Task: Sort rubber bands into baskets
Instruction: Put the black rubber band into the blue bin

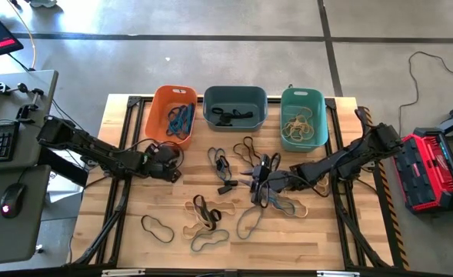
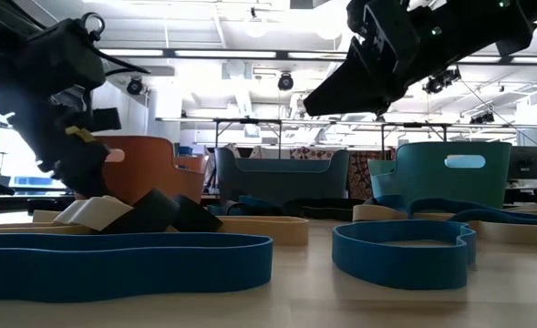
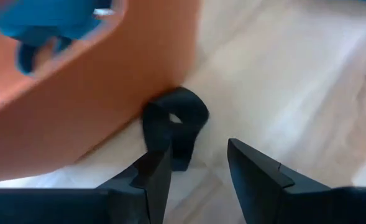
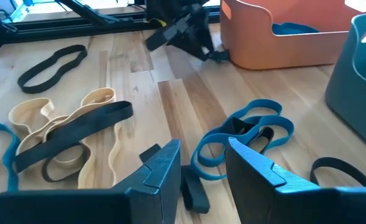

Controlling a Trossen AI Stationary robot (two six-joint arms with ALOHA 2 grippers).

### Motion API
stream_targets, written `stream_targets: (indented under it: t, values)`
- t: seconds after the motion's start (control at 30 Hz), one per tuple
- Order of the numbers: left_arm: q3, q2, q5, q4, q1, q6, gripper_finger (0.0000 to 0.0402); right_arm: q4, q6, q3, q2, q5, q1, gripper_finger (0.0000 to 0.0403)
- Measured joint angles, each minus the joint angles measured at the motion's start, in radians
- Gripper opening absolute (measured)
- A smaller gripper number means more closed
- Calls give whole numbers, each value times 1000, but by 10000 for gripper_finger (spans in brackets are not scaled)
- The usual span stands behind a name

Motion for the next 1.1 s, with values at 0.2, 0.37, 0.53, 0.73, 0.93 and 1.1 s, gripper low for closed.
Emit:
stream_targets:
  t: [0.2, 0.37, 0.53, 0.73, 0.93, 1.1]
  values:
    - [0, 25, 29, 1, 0, 46, 148, 0, 27, 0, 0, 0, 11, 113]
    - [4, 85, 6, 15, -2, 47, 107, 0, 34, 0, 0, -1, 23, 113]
    - [2, 107, 1, 58, -9, 90, 20, 0, 34, 0, 0, -2, 16, 113]
    - [-1, 98, 50, 203, -72, 123, 4, 0, 34, 0, 0, -2, 9, 113]
    - [-1, 100, 50, 383, -151, 125, 1, 6, 64, 0, 0, -2, 13, 113]
    - [-1, 100, 62, 559, -174, 167, 1, 43, 7, 0, 0, 4, 4, 113]
